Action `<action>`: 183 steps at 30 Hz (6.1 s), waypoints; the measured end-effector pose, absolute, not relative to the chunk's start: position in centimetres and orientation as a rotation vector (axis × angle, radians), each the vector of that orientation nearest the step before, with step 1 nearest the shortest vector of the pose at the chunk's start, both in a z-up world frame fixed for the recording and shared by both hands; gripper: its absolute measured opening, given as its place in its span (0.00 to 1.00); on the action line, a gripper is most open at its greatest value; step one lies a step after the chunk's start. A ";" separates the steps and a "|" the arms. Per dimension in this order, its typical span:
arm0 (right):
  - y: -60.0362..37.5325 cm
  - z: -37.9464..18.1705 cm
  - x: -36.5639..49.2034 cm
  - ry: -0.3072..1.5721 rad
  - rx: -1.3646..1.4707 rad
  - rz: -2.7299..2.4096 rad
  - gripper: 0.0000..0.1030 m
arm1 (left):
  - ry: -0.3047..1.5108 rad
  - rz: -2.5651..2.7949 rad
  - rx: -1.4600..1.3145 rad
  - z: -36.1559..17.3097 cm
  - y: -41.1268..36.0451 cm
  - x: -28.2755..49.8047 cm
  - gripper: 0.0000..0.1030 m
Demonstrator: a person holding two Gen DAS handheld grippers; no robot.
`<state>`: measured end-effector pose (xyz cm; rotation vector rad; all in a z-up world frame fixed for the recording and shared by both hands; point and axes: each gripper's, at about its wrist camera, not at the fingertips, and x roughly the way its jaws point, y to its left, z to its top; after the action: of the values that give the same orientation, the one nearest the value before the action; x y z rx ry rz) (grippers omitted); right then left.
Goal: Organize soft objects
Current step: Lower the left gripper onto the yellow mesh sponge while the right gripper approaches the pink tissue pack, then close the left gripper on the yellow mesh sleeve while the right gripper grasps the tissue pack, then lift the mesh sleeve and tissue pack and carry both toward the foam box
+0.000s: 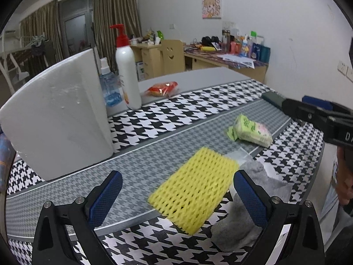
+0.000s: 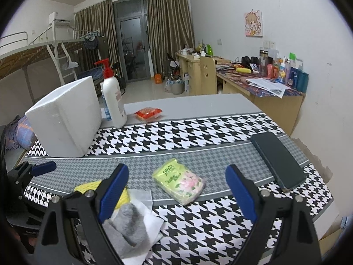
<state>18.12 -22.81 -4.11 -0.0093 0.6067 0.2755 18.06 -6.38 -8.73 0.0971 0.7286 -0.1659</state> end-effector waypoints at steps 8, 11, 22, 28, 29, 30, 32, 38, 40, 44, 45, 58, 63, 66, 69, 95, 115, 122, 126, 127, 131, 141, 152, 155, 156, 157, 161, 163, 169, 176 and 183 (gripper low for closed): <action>-23.2 -4.9 19.2 0.636 -0.004 0.264 0.89 | 0.793 -0.189 0.118 -10.2 -6.6 18.7 0.84; -23.2 -5.2 19.7 0.651 -0.009 0.261 0.89 | 0.816 -0.198 0.116 -10.6 -6.6 18.9 0.76; -23.1 -6.8 21.4 0.705 -0.039 0.235 0.89 | 0.877 -0.210 0.137 -11.9 -6.8 19.4 0.49; -22.4 -7.6 22.0 0.731 -0.080 0.249 0.89 | 0.879 -0.216 0.135 -11.9 -6.6 19.4 0.36; -22.2 -7.8 22.1 0.736 -0.084 0.249 0.89 | 0.878 -0.217 0.131 -11.9 -6.5 19.4 0.35; -22.1 -7.9 22.3 0.741 -0.087 0.250 0.89 | 0.878 -0.217 0.128 -11.9 -6.5 19.4 0.32; -22.0 -8.2 22.5 0.752 -0.099 0.254 0.89 | 0.874 -0.217 0.123 -11.8 -6.4 19.3 0.26; -21.6 -9.3 23.3 0.786 -0.129 0.259 0.89 | 0.874 -0.231 0.085 -11.5 -5.9 19.3 0.10; -21.4 -9.5 23.6 0.792 -0.151 0.259 0.89 | 0.871 -0.230 0.081 -11.5 -5.8 19.2 0.10; -20.9 -9.9 24.0 0.808 -0.172 0.264 0.89 | 0.873 -0.233 0.071 -11.5 -5.6 19.1 0.10; -20.8 -10.0 24.2 0.811 -0.179 0.262 0.89 | 0.870 -0.233 0.069 -11.4 -5.6 19.1 0.10; -21.0 -11.0 24.6 0.861 -0.175 0.281 0.46 | 0.860 -0.244 0.045 -11.1 -5.3 18.8 0.10; -21.1 -10.7 24.3 0.845 -0.165 0.277 0.40 | 0.843 -0.248 0.036 -10.5 -5.1 18.5 0.10; -21.6 -10.0 24.1 0.828 -0.140 0.270 0.39 | 0.826 -0.249 0.026 -9.9 -4.8 18.2 0.10; -21.9 -9.2 23.6 0.804 -0.129 0.269 0.39 | 0.804 -0.253 0.014 -9.1 -4.6 17.8 0.10; -21.1 -3.5 17.8 0.641 -0.030 0.336 0.39 | 0.622 -0.218 0.003 -3.3 -3.3 14.3 0.10; -19.4 -0.9 16.1 0.562 -0.032 0.374 0.39 | 0.527 -0.185 0.010 0.1 -2.2 12.6 0.10; -19.1 0.0 15.9 0.535 -0.029 0.380 0.39 | 0.500 -0.169 0.006 1.4 -1.5 12.3 0.10; -18.8 0.3 15.7 0.522 -0.028 0.389 0.39 | 0.488 -0.161 0.009 1.8 -1.2 12.1 0.10; -18.6 0.4 15.7 0.519 -0.028 0.392 0.39 | 0.484 -0.158 0.010 2.0 -1.2 12.0 0.10; -18.3 0.8 15.6 0.506 -0.032 0.398 0.39 | 0.473 -0.152 0.011 2.6 -0.9 12.2 0.10; -17.6 2.0 15.6 0.477 -0.028 0.412 0.39 | 0.450 -0.132 0.005 3.9 -0.2 12.9 0.10; -16.6 3.0 16.0 0.456 -0.027 0.434 0.39 | 0.417 -0.101 0.009 5.0 0.4 13.3 0.10; -16.3 3.2 16.2 0.451 -0.030 0.439 0.39 | 0.411 -0.097 0.014 5.3 0.6 13.4 0.10; -16.2 3.2 16.2 0.451 -0.030 0.440 0.39 | 0.410 -0.094 0.014 5.3 0.7 13.5 0.10; -16.1 3.3 16.3 0.451 -0.030 0.443 0.39 | 0.409 -0.091 0.014 5.3 0.7 13.5 0.10; -15.7 3.5 16.6 0.447 -0.029 0.446 0.39 | 0.408 -0.074 0.010 5.5 1.2 14.0 0.10; -15.5 3.6 16.7 0.445 -0.028 0.452 0.39 | 0.407 -0.065 0.006 5.5 1.5 14.1 0.10; -14.9 4.0 17.2 0.435 -0.034 0.463 0.39 | 0.402 -0.046 0.003 6.0 2.3 14.7 0.10; -14.1 4.5 17.9 0.431 -0.032 0.477 0.39 | 0.380 -0.016 0.004 6.8 3.2 15.4 0.10; -13.0 5.4 18.3 0.418 -0.035 0.496 0.39 | 0.375 0.017 -0.002 7.0 4.1 16.2 0.10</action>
<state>18.30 -12.97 5.40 -0.0354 0.4177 0.4956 16.17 4.09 6.98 -0.0023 0.3752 0.0173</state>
